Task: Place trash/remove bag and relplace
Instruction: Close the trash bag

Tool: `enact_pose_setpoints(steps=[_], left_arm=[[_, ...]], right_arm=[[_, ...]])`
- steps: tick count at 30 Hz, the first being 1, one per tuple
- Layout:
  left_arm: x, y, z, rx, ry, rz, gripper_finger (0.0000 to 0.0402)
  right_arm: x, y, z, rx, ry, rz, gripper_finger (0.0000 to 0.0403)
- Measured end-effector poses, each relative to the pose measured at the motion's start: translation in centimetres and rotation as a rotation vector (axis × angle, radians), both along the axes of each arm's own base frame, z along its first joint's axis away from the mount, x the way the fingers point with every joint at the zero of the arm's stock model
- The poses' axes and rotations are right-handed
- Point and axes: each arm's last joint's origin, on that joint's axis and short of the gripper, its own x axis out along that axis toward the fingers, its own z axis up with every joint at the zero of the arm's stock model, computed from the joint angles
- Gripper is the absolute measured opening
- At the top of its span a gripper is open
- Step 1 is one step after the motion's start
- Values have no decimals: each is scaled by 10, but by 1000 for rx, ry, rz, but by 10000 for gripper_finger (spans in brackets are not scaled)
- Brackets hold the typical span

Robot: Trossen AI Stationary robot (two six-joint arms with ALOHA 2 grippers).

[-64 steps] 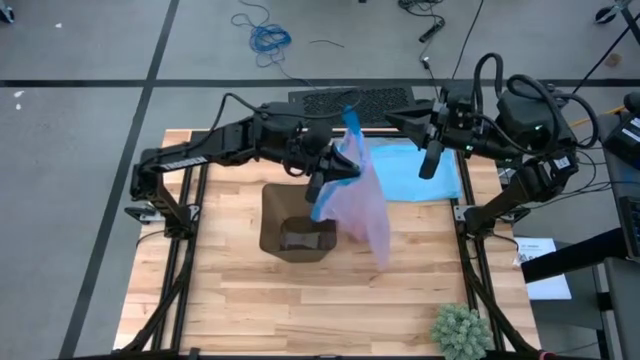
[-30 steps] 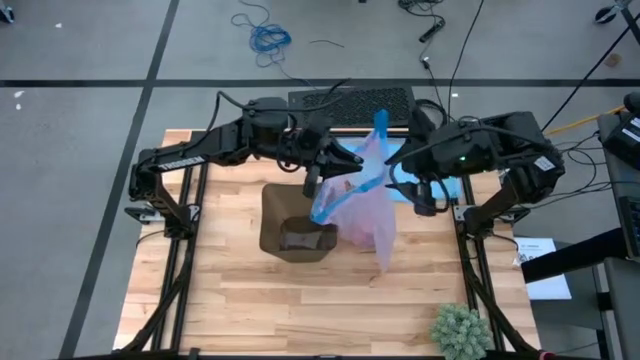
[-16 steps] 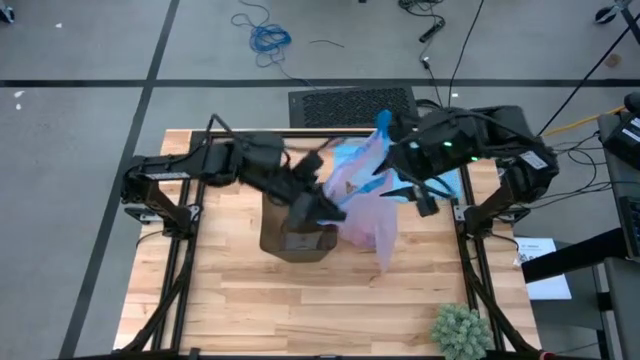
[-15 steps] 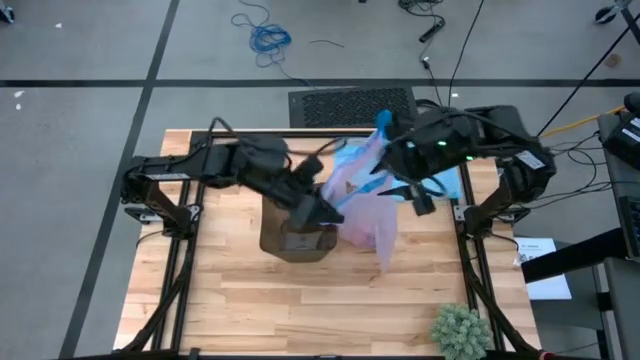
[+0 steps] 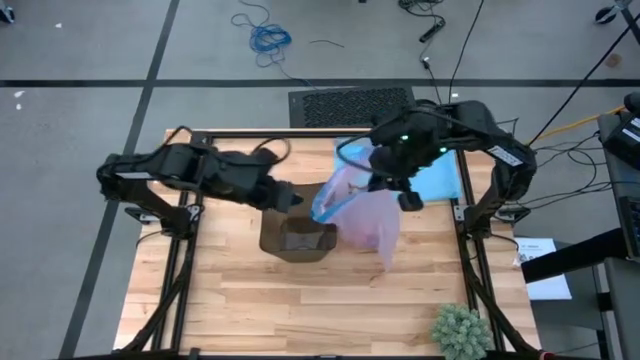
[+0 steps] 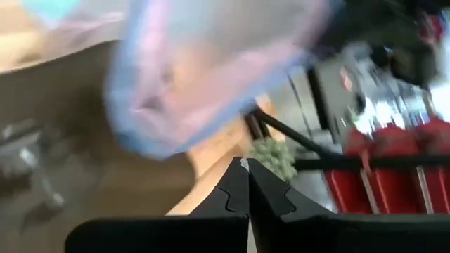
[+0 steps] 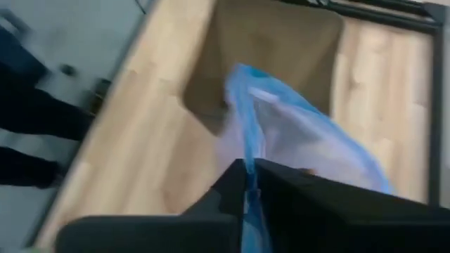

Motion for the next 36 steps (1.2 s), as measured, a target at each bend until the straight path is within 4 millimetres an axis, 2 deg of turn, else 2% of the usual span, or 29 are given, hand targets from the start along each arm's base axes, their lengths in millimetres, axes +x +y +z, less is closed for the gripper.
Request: enact_pose_setpoints(steps=[5,11,16,18,24,26,33,36], left_arm=[[-10,-5,-9,-103,102,140,1],[12,-17,-20,-198,38,161,0],[21,-16,-30,-204,33,174,13],[20,-14,-31,-108,50,118,31],[24,-14,-34,416,109,-180,91],[30,-15,-37,531,128,-264,109],[52,-41,-66,693,217,-639,149],[56,-50,-81,749,303,-733,157]], right_arm=[[-22,5,13,100,-32,-37,4],[-43,12,24,130,-64,-103,1],[-42,16,24,101,-59,-159,7],[-42,17,24,95,-60,-146,13],[-41,19,23,58,-69,-97,39],[-41,19,23,54,-71,-92,49],[-41,19,24,69,-71,-102,78],[-41,19,24,73,-74,-106,85]])
